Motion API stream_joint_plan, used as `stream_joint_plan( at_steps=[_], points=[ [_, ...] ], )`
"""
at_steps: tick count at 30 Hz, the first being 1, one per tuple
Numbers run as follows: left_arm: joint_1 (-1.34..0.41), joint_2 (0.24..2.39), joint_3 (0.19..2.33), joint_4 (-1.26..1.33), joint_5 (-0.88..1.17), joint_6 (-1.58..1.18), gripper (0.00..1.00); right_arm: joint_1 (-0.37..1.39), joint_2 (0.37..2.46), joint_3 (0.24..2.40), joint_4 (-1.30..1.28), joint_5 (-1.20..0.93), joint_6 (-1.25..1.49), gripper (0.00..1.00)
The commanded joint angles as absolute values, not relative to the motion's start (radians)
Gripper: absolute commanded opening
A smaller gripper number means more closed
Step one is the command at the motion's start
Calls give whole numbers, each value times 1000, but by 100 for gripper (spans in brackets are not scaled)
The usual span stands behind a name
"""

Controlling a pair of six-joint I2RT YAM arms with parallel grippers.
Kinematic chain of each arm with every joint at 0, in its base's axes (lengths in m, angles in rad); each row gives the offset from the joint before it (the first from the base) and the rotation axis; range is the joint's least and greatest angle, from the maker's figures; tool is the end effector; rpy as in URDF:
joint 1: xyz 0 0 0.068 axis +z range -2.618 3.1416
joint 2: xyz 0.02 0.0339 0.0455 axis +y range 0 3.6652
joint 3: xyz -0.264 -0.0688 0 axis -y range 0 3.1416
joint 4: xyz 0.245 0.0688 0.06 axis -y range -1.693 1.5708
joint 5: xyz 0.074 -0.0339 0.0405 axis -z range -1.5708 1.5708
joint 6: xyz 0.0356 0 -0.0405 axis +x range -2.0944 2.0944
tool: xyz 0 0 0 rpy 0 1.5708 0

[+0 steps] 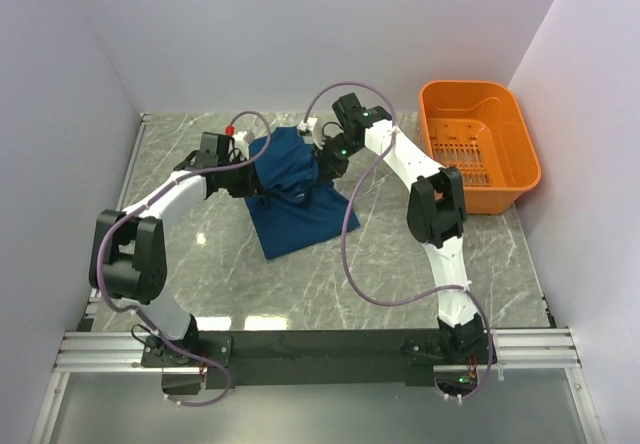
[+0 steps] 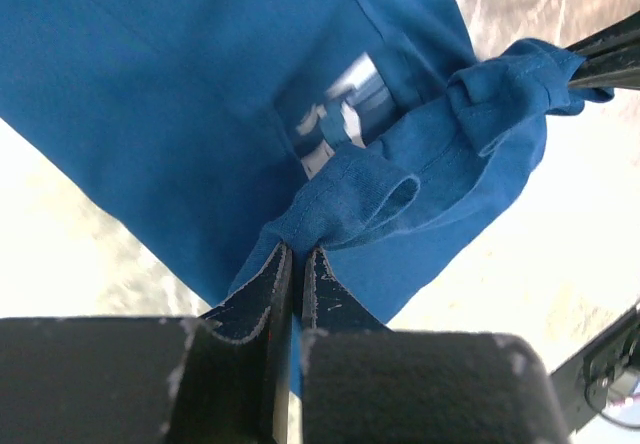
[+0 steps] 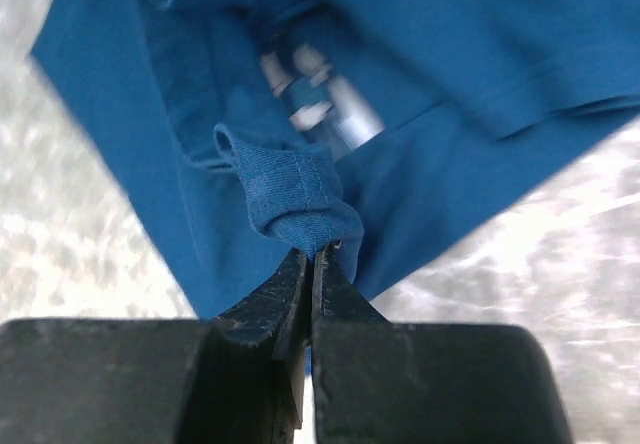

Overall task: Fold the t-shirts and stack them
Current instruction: Fold the tshirt

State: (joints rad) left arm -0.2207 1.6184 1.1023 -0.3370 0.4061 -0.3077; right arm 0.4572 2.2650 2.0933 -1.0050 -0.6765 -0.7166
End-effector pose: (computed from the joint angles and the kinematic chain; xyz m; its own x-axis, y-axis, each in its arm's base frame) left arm 0.3340 -0.0893 0.2281 -0.8382 -0.0971 -0.5366 0.2106 0.8500 -0.4828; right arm 0.4205 0.2317 0.2397 -0.2570 -0.6972 -0.6692 -0.9664 0.1799 0.1837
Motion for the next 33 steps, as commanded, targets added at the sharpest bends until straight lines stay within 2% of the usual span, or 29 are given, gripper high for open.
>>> stream_joint_plan(
  at_steps=[1, 13, 33],
  points=[
    [-189, 1658, 1180, -307, 442, -276, 1, 448, 2302, 2216, -931, -631, -572, 0],
    [-140, 1790, 1253, -319, 453, -247, 1, 449, 2376, 2253, -827, -552, -485, 0],
    [-129, 1859, 1347, -361, 416, -236, 1, 451, 2378, 2224, -727, -489, -396, 0]
  ],
)
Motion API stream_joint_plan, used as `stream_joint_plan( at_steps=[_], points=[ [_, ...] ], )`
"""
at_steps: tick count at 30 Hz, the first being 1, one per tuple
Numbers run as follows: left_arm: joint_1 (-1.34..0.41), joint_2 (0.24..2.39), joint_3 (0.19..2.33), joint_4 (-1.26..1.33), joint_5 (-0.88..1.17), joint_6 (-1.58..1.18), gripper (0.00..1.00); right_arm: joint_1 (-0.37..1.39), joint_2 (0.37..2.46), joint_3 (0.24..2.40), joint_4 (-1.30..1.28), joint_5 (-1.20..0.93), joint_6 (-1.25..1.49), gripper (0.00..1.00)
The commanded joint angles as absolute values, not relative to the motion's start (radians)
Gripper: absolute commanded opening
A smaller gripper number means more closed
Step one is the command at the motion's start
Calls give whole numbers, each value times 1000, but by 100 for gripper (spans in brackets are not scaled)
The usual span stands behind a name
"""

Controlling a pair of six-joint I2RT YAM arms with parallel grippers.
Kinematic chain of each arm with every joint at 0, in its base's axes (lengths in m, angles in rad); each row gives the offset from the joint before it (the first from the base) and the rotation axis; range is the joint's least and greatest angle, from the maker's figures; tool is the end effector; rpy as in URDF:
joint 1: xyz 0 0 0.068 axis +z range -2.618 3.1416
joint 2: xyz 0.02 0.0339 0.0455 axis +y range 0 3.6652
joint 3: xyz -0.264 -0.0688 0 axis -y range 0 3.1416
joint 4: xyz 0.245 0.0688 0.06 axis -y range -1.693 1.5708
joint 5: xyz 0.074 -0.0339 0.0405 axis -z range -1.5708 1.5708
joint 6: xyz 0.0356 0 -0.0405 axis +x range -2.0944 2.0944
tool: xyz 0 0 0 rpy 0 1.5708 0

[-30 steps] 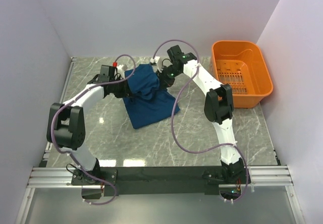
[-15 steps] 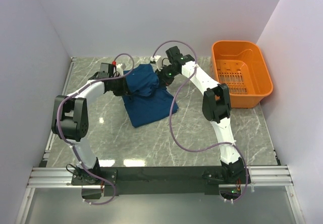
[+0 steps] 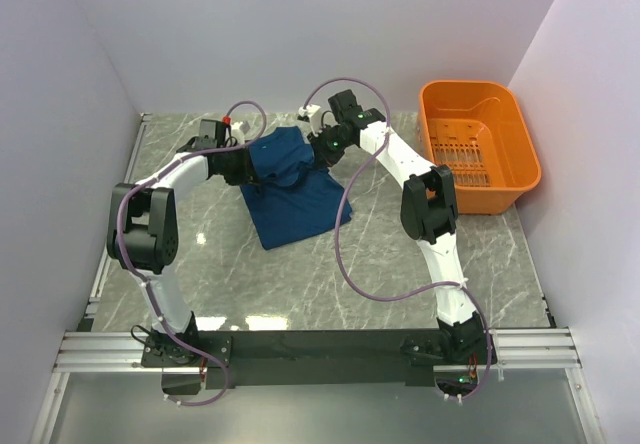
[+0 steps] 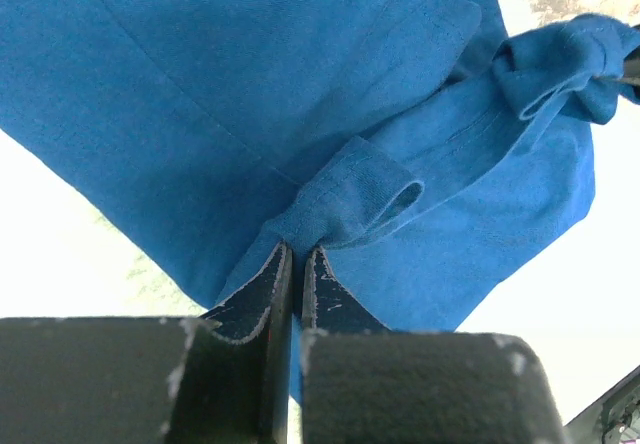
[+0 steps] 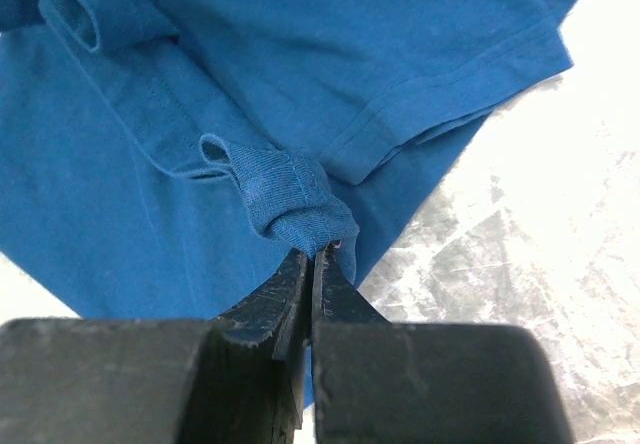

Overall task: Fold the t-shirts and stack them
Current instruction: Fold the tshirt

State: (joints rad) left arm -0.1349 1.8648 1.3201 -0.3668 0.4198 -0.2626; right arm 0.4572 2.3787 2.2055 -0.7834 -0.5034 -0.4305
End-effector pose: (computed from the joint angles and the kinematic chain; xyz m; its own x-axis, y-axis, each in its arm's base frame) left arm 0.3968 -0.0685 0.2064 -0.8525 -0.1235 -0.5079 0.1542 0.8690 -0.4701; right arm 0.4618 0.2463 0.2268 -0.4009 -0.6046 -0.6882 -0.8841 0.4522 0.1178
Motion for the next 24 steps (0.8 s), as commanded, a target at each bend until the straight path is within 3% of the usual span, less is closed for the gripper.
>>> stream_joint_plan(
  at_steps=[1, 12, 15, 17, 19, 20, 21, 22, 24],
  points=[
    [-126, 1859, 1348, -360, 414, -236, 1, 451, 2379, 2226, -723, -485, -393, 0],
    [-123, 1881, 1388, -374, 400, -241, 1, 454, 2387, 2226, -696, -463, -370, 0],
    [-123, 1887, 1397, -377, 388, -247, 1, 462, 2388, 2224, -669, -407, -327, 7],
    [-123, 1887, 1408, -380, 336, -270, 9, 469, 2382, 2211, -615, -344, -279, 36],
    [-121, 1859, 1408, -361, 269, -297, 23, 471, 2372, 2217, -572, -223, -193, 50],
    [-121, 1847, 1407, -351, 238, -308, 30, 471, 2365, 2217, -562, -206, -181, 52],
    [-120, 1835, 1407, -342, 217, -327, 49, 468, 2350, 2215, -552, -186, -160, 54],
    [-120, 1812, 1410, -327, 198, -333, 60, 463, 2341, 2207, -540, -184, -153, 54],
    [-118, 1784, 1417, -321, 163, -334, 67, 454, 2316, 2198, -535, -190, -143, 56]
  ],
)
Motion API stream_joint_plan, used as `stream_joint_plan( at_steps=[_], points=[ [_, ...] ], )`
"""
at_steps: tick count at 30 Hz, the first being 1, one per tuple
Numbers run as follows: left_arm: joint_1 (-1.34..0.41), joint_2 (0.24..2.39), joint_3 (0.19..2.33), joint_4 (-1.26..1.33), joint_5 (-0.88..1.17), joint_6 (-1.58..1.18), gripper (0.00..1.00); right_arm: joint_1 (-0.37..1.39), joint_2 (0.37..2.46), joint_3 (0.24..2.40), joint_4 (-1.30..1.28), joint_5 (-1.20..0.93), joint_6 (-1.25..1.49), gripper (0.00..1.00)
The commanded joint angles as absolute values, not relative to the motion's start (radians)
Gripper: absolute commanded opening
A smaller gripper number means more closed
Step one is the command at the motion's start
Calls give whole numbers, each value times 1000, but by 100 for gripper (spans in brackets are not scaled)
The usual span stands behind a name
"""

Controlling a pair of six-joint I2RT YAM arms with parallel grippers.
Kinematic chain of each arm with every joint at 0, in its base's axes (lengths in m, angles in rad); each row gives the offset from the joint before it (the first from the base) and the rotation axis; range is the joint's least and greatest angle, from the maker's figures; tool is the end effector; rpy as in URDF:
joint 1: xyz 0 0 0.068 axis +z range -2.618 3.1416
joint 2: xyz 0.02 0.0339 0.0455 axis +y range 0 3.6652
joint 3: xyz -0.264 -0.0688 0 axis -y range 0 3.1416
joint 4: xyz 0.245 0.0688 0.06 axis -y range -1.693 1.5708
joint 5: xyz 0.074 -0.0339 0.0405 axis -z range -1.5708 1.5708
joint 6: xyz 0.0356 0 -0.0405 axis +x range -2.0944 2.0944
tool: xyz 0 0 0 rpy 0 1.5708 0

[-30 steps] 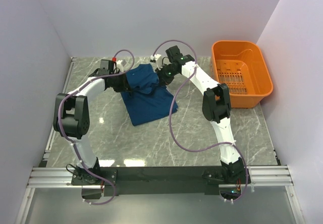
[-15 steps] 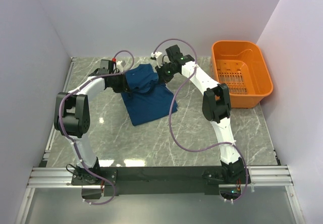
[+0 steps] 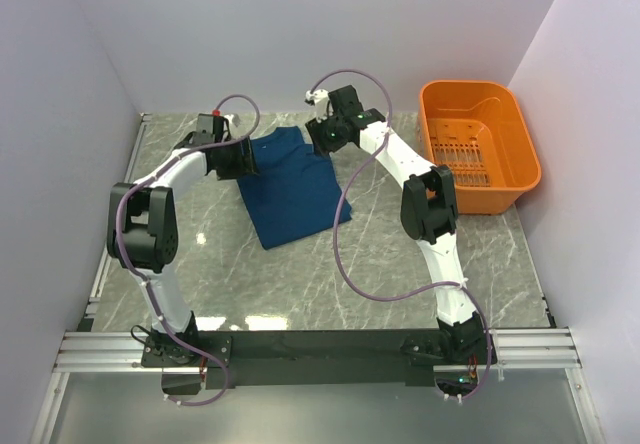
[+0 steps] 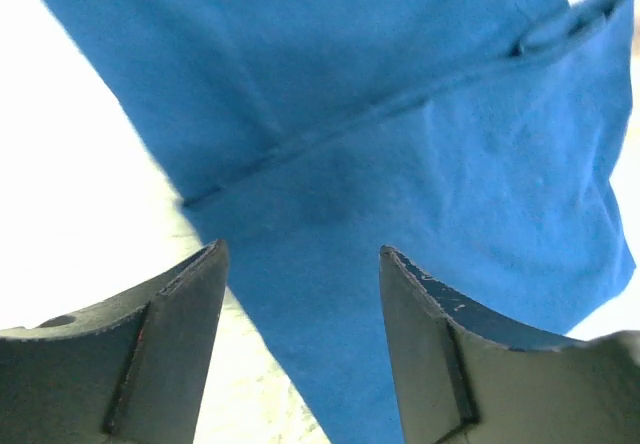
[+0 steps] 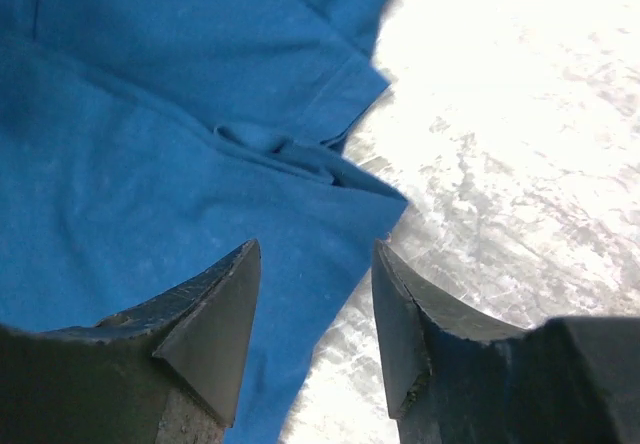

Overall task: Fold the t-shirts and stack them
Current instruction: Fold the tshirt

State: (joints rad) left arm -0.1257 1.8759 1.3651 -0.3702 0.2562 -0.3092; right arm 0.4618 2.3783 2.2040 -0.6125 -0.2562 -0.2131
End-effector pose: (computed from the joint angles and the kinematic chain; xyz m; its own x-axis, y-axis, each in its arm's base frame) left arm 0.4070 -0.0605 0.2142 -0.8146 -0.1938 -0.5467 0.0351 0.9244 -0.3799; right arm 0.4785 0.2482 0.2358 -0.4946 -0.4747 -0.7281 -0.7119 0.7018 0.0260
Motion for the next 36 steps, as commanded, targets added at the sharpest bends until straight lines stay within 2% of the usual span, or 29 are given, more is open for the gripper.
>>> stream_joint_plan(
  at_steps=[1, 4, 6, 7, 11, 16, 21, 27, 36],
  points=[
    [-118, 1779, 1431, -325, 149, -333, 67, 451, 2307, 2185, -535, -202, -143, 56],
    [-118, 1740, 1433, -339, 104, -321, 68, 420, 2264, 2139, -557, -311, -159, 56],
    [-118, 1688, 1398, -339, 91, -316, 68, 396, 2241, 2131, -624, -481, -260, 56],
    [-120, 1625, 1335, -334, 124, -334, 67, 362, 2217, 2085, -741, -655, -359, 55],
    [-123, 1502, 1189, -304, 198, -424, 65, 351, 2136, 1942, -733, -669, -402, 54],
    [-152, 1327, 867, -178, 314, -589, 62, 338, 2037, 1703, -661, -673, -356, 54],
    [-239, 1197, 674, -94, 311, -736, 62, 324, 1994, 1557, -620, -698, -313, 55],
    [-317, 1190, 563, -15, 269, -839, 62, 324, 2023, 1516, -624, -703, -279, 57],
    [-348, 1282, 574, 52, 241, -850, 61, 324, 2043, 1494, -614, -701, -258, 58]
  ],
)
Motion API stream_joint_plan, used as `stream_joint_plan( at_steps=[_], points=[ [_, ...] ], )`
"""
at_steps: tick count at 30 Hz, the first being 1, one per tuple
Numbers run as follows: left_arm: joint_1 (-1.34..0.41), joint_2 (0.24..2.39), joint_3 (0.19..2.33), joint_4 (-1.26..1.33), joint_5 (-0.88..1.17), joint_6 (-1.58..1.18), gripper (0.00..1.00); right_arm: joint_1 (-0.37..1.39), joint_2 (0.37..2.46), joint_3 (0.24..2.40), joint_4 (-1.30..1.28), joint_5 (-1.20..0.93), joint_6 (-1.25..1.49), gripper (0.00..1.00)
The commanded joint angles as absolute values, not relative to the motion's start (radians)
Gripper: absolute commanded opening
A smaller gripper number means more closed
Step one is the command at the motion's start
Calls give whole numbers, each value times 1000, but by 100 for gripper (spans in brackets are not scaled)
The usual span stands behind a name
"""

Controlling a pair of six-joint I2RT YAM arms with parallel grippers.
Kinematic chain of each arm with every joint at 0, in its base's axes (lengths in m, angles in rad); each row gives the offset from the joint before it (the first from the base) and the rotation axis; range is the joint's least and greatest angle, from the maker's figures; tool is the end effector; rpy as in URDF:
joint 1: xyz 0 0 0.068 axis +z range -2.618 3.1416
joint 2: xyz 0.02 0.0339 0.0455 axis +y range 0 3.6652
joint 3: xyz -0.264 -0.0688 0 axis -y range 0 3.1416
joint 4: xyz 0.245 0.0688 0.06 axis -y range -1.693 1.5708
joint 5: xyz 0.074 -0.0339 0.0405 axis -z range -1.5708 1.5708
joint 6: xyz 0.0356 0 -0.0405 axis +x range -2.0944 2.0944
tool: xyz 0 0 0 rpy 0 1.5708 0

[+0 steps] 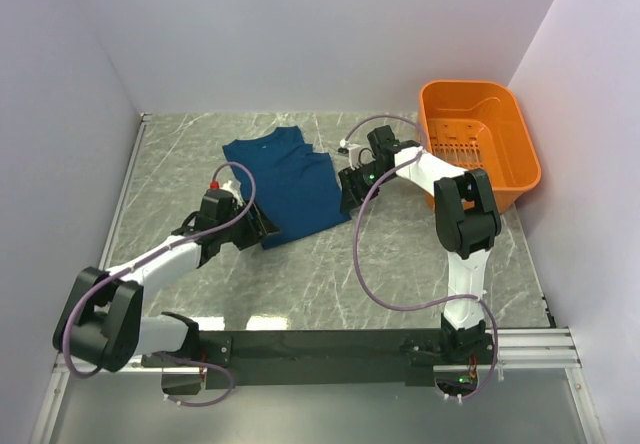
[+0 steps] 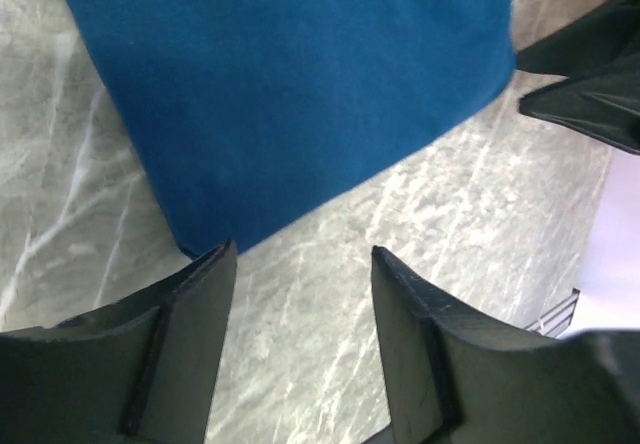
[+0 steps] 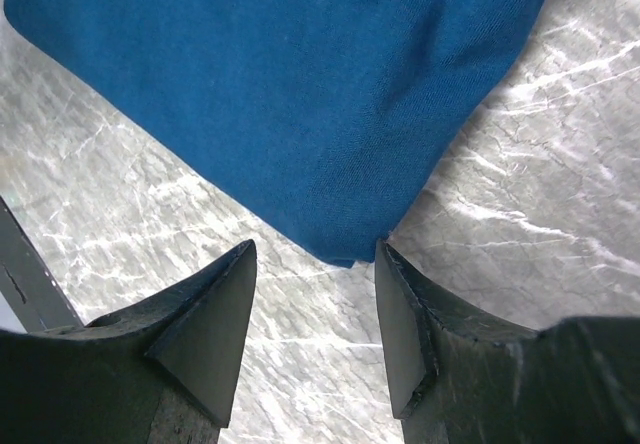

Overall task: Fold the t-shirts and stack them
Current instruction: Fold the tshirt

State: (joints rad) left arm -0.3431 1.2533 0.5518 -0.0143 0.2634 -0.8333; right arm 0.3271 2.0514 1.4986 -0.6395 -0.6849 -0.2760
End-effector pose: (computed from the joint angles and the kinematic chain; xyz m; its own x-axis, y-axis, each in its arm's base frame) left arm 0.2278 -0.0912 0.1809 -0.7929 -0.4756 -0.3809 -0.1146 0.7304 -0.6734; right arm 0.3901 0.1561 0.1756 -0.7185 -0.4667 -0.5157 -0.6922 0.5520 0.4649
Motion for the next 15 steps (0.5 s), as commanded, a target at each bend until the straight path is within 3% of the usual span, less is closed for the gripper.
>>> stream_joint_plan(
  at_steps=[1, 15],
  points=[
    [-348, 1290, 575, 55, 241, -848, 60, 322, 2048, 1497, -614, -700, -255, 58],
    [-356, 1269, 620, -84, 143, -790, 59, 324, 2063, 1493, -601, -710, -239, 54]
  ],
)
